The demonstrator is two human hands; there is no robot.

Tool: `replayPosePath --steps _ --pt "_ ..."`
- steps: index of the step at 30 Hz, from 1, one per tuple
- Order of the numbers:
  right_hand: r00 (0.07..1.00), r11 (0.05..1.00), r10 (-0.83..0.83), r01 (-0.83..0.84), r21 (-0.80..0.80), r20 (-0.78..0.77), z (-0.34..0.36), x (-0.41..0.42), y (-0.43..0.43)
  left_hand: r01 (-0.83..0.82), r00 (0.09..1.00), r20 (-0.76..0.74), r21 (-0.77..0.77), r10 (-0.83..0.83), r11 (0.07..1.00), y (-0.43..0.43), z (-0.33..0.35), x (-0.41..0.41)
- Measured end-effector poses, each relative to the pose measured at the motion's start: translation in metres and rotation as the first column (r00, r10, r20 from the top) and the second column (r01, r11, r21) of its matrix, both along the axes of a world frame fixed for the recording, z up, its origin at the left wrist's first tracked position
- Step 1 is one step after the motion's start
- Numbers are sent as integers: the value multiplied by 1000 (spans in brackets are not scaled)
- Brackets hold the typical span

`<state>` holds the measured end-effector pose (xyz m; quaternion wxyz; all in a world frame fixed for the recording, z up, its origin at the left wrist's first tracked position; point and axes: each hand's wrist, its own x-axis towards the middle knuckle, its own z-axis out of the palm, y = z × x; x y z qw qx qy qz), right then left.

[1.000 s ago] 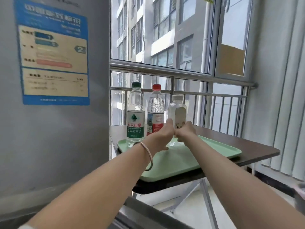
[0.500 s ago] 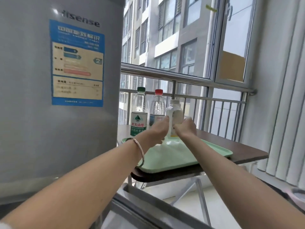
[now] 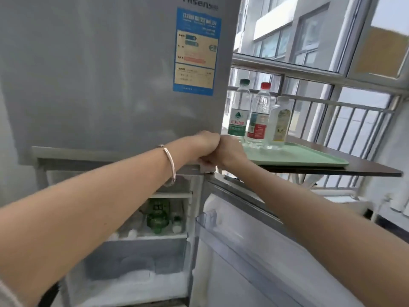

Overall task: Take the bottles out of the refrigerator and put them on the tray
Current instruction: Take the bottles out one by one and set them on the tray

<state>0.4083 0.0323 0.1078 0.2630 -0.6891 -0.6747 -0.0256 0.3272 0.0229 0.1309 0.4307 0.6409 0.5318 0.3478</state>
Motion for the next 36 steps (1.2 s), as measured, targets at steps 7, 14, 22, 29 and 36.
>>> replayPosePath --steps 7,14,22,29,36 --pt "985 937 125 -155 -312 -116 -100 -84 34 14 917 -344 -480 -203 877 52 -93 -112" --pt "980 837 123 -187 -515 -157 -206 -149 91 -63 458 -822 -409 -338 910 110 -202 -198" --pt "979 785 54 -164 -597 -198 -283 -188 141 -350 685 -695 -51 219 935 168 -299 -249" --pt "981 818 37 -139 -558 -190 -293 -197 154 -458 733 -604 -100 312 883 192 -327 -243" --pt "990 825 60 -120 -553 -125 -284 -192 145 -425 655 -691 -3 306 905 172 -302 -242"
